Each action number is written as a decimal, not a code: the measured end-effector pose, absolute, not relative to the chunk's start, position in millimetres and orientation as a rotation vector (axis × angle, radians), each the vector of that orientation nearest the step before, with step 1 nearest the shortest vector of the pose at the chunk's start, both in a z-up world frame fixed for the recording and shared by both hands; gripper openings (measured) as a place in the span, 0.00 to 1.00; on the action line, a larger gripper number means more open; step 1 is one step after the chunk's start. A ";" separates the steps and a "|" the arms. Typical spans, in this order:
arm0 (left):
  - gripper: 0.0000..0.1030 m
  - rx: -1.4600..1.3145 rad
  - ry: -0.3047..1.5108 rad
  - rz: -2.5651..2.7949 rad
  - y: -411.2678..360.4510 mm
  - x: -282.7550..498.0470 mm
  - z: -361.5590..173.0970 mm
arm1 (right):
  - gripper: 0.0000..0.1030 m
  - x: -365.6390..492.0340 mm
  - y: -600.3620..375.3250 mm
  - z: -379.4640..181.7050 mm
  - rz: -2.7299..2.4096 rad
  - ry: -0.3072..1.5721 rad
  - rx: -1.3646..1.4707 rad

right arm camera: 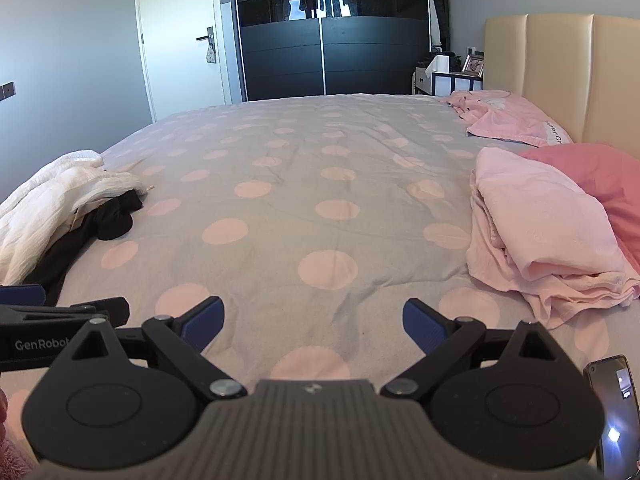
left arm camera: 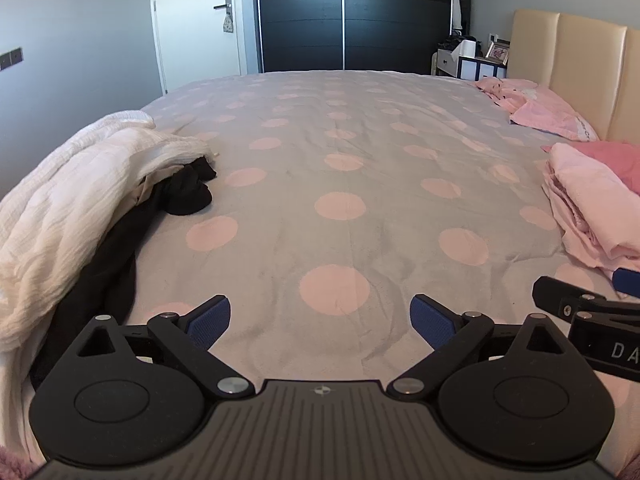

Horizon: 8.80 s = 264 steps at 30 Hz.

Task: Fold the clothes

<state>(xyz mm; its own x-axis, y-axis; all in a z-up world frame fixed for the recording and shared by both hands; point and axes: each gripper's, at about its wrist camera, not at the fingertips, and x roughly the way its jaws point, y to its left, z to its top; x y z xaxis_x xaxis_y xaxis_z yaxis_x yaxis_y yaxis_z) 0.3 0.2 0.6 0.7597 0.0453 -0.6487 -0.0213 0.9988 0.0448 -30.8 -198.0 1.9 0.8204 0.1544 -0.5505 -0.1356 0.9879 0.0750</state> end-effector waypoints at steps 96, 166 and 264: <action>0.57 0.123 0.817 0.650 345.9 58.4 3.2 | 0.95 11.1 -171.6 -14.6 0.179 0.674 -0.141; 0.53 0.116 0.849 -0.268 89.5 1.3 47.8 | 0.67 -7.6 -198.6 -15.0 0.406 0.882 0.071; 0.48 1.030 0.745 -0.933 24.2 -39.8 -13.9 | 0.45 -121.9 -262.0 -0.2 0.748 0.774 -0.677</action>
